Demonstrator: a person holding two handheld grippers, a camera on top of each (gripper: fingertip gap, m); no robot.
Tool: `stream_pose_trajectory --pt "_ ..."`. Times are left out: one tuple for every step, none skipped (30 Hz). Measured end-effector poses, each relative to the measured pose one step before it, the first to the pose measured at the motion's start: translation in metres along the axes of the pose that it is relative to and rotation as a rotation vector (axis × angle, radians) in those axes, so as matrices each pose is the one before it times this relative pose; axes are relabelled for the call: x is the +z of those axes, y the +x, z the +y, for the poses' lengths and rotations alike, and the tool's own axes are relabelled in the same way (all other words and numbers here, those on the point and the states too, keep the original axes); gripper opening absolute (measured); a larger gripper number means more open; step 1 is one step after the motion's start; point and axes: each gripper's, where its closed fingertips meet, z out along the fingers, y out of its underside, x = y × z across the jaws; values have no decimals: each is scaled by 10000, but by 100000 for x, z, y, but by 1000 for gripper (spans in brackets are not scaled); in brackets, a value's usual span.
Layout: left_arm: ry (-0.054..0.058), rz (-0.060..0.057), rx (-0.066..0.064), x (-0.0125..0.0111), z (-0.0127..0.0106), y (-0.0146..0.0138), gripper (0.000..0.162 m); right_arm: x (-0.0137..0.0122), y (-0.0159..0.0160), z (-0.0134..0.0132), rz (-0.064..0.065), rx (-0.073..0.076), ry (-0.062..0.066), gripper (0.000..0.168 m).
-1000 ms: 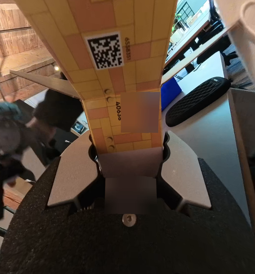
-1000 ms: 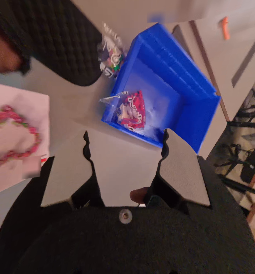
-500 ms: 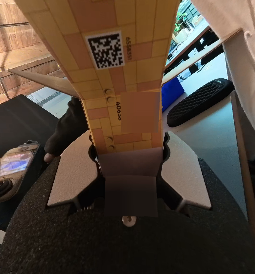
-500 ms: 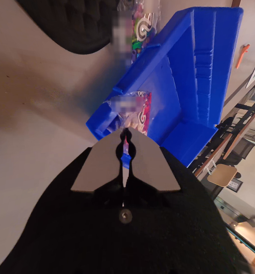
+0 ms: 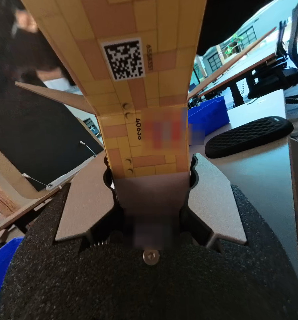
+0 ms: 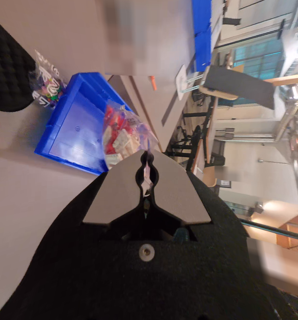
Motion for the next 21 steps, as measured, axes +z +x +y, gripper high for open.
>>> stream_pose_trajectory --pt "9 -63 -166 -18 81 -240 90 -2237 615 -928 289 -31 42 0" --pt "16 -79 -158 -28 73 -243 89 -2243 485 -962 258 -41 58 0" --pt "10 -80 -138 -18 57 -200 89 -2192 358 -941 228 17 57 0" --pt "14 -71 -104 -9 42 -156 89 -2107 262 -929 199 113 65 0" --pt "22 -48 -70 -13 22 -100 89 -1951 23 -921 97 201 104 0" --pt "22 -19 -29 4 1 -23 89 -1774 -308 -898 -31 241 126 0" --pt "13 1 18 5 -25 25 89 -1558 -572 -787 -59 259 109 0" --pt "-3 12 33 6 -5 58 89 -1342 -802 -631 -70 217 58 0" --pt "17 108 95 12 -34 227 88 -1176 -949 -565 -39 195 81 0" --pt "-3 33 83 31 -40 145 88 -1034 -804 -491 121 230 120 0" --pt "-56 -20 -59 66 28 -18 88 -842 -792 -50 132 201 -101 0" --pt "-29 4 -65 32 30 -58 88 -683 -690 471 168 9 -380 0" --pt "-19 -4 -58 -8 40 -98 88 -620 -304 611 372 -159 -388 0" --pt "-26 -27 -74 -4 55 -144 89 -600 -62 339 414 -33 -94 0" --pt "-29 -38 -101 5 53 -148 89 -557 -107 70 195 207 145 0" --pt "-28 -43 -100 3 43 -143 89 -454 -31 105 109 263 91 0" --pt "-20 -38 -77 -2 35 -121 89 -343 120 231 179 143 -10 0" --pt "-15 -21 -57 0 26 -64 89 -253 179 205 234 48 16 0" --pt "-9 -4 -20 -10 14 -23 89 -114 52 197 149 99 52 0" --pt "3 -7 -23 -4 8 -21 89 38 -127 278 17 190 7 0" --pt "-1 -27 -55 -2 20 -61 89 163 -275 305 -43 187 15 0"
